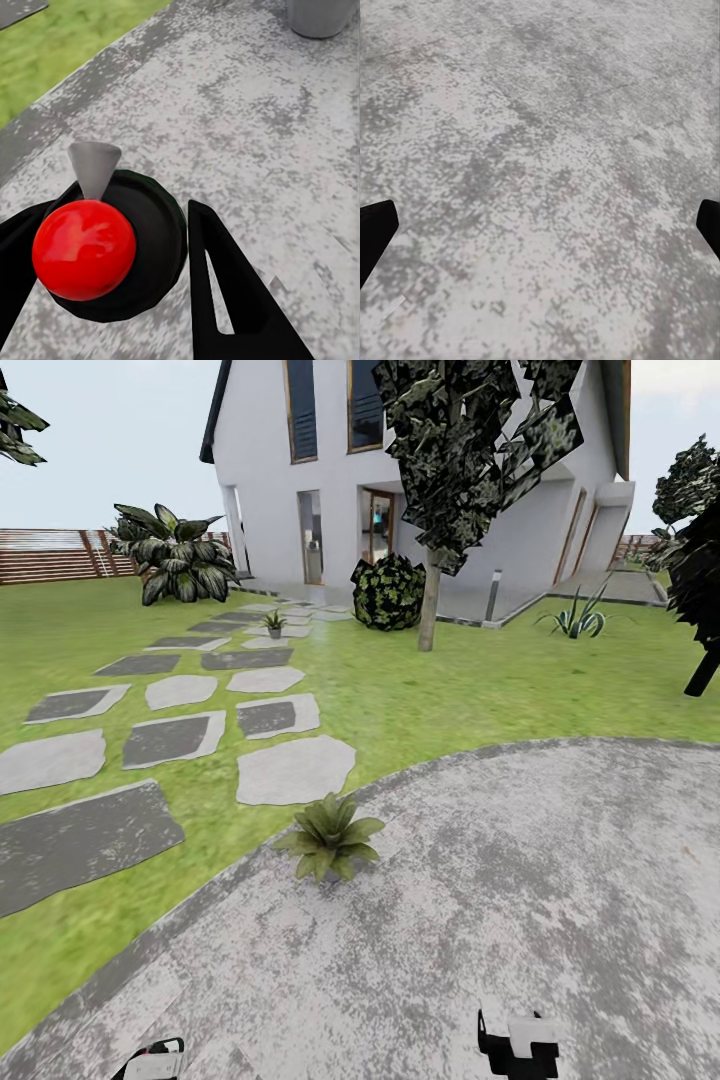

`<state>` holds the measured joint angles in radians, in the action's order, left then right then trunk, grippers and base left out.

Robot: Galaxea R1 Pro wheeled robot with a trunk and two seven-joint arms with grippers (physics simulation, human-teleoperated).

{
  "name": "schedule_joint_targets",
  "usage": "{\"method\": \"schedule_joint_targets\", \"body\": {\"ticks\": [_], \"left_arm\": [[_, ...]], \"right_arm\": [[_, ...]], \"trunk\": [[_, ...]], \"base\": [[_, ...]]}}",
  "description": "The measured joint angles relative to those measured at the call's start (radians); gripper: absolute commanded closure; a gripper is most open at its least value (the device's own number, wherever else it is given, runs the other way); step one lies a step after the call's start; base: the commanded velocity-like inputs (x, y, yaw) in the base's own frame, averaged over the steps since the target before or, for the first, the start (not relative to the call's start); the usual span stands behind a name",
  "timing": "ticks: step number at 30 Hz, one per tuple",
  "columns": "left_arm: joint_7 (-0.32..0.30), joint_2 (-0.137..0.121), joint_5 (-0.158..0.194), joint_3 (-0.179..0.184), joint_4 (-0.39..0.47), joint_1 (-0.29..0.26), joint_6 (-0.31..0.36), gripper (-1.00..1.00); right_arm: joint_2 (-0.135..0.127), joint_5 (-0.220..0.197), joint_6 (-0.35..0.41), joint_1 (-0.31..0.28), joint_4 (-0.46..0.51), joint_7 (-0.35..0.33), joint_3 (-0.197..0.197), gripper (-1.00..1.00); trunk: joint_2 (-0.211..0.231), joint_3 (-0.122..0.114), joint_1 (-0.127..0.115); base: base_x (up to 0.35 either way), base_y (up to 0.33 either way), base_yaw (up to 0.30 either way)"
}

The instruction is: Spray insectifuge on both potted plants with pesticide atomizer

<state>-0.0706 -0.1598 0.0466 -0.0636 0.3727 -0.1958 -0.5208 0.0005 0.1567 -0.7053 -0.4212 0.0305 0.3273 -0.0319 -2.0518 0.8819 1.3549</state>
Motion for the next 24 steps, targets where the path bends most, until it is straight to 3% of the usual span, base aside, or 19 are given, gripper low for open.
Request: {"method": "schedule_joint_targets", "body": {"ticks": [9,11,14,16,18,19,21,24], "left_arm": [[-0.012,0.001,-0.016,0.013,0.002,0.0,0.003,1.0],[-0.022,0.002,-0.038,0.042,0.002,-0.002,0.008,1.0],[-0.067,0.003,-0.103,0.141,0.002,-0.009,0.026,1.0],[-0.109,0.001,-0.148,0.219,0.006,-0.015,0.059,1.0],[-0.176,-0.003,-0.19,0.268,0.02,-0.019,0.119,1.0],[-0.198,-0.005,-0.201,0.275,0.024,-0.022,0.138,1.0],[-0.302,-0.01,-0.245,0.294,0.037,-0.053,0.203,1.0],[-0.492,-0.015,-0.347,0.303,0.044,-0.123,0.267,1.0]], "right_arm": [[-0.001,0.003,0.002,0.0,-0.001,-0.002,-0.001,-1.0],[-0.003,0.005,0.005,0.0,0.0,-0.004,-0.003,-1.0],[-0.005,0.021,0.008,0.0,0.006,-0.009,-0.013,-1.0],[-0.007,0.065,0.018,0.0,0.022,-0.019,-0.037,-1.0],[-0.01,0.136,0.041,0.0,0.076,-0.047,-0.07,-1.0],[-0.01,0.156,0.049,0.0,0.094,-0.059,-0.076,-1.0],[-0.013,0.242,0.088,0.0,0.162,-0.127,-0.092,-1.0],[-0.016,0.358,0.146,0.0,0.252,-0.238,-0.101,-1.0]], "trunk": [[0.0,0.0,0.0],[0.0,0.0,0.0],[0.0,0.0,0.0],[0.0,0.0,0.0],[0.0,0.0,0.0],[0.0,0.0,0.0],[0.0,0.0,0.0],[0.0,0.0,0.0]], "base": [[0.0,0.0,0.0],[0.0,0.0,0.0],[0.0,0.0,0.0],[0.0,0.0,0.0],[0.0,0.0,0.0],[0.0,0.0,0.0],[0.0,0.0,0.0],[0.0,0.0,0.0]]}}
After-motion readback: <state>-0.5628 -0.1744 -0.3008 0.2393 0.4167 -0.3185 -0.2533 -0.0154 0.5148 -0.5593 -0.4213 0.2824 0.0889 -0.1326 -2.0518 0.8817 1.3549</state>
